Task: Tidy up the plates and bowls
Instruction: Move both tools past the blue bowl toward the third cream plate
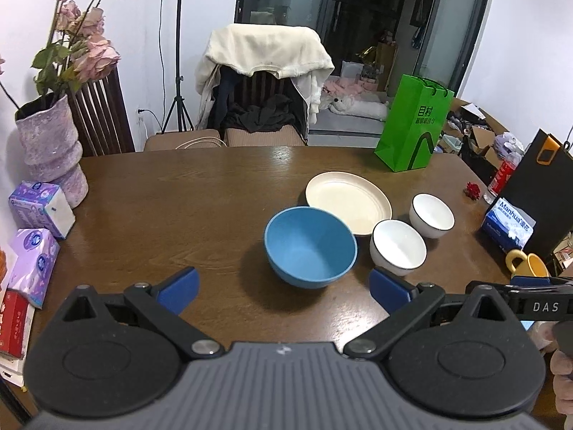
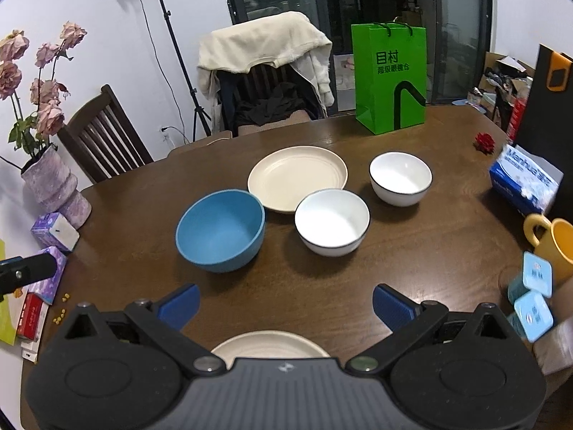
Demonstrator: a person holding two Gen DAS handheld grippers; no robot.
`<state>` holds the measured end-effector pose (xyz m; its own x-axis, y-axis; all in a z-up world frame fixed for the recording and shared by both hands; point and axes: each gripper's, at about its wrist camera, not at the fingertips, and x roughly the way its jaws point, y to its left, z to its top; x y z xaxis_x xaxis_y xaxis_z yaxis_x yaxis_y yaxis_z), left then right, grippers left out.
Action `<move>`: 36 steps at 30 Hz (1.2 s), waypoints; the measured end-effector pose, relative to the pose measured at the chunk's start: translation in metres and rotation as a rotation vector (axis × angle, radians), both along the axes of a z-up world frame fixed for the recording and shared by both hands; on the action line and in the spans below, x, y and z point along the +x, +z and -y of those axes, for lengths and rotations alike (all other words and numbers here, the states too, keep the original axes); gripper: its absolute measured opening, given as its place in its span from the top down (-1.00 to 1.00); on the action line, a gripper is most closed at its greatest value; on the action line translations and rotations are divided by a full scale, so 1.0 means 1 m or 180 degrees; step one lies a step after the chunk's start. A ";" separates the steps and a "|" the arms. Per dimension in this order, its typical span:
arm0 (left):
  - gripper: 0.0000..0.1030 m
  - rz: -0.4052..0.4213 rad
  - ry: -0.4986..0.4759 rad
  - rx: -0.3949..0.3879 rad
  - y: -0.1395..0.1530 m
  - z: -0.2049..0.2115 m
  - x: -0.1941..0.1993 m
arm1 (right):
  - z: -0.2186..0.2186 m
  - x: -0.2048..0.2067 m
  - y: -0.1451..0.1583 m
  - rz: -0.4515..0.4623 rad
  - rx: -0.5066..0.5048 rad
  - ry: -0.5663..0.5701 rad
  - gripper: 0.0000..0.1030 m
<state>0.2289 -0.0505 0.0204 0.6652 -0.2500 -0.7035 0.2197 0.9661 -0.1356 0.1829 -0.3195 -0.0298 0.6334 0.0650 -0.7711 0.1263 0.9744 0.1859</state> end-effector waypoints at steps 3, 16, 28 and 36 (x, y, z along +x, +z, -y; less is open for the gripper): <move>-1.00 -0.0003 0.0012 0.0021 0.004 0.010 0.012 | 0.007 0.016 0.002 -0.0004 -0.0005 0.0048 -1.00; -1.00 -0.0141 0.0036 0.0044 0.008 0.057 0.071 | 0.046 0.085 0.002 -0.0079 0.0012 0.0158 -0.97; -1.00 -0.0193 0.0064 0.0200 0.008 0.094 0.130 | 0.077 0.144 -0.002 -0.0145 -0.0007 0.0233 -0.90; -1.00 -0.0262 0.0062 0.0368 -0.001 0.115 0.174 | 0.095 0.191 -0.014 -0.0262 -0.0020 0.0252 -0.88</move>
<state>0.4027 -0.1651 0.0191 0.6079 -0.1518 -0.7794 0.1934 0.9803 -0.0400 0.3737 -0.4141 -0.0436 0.5610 0.1072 -0.8208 0.0636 0.9831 0.1719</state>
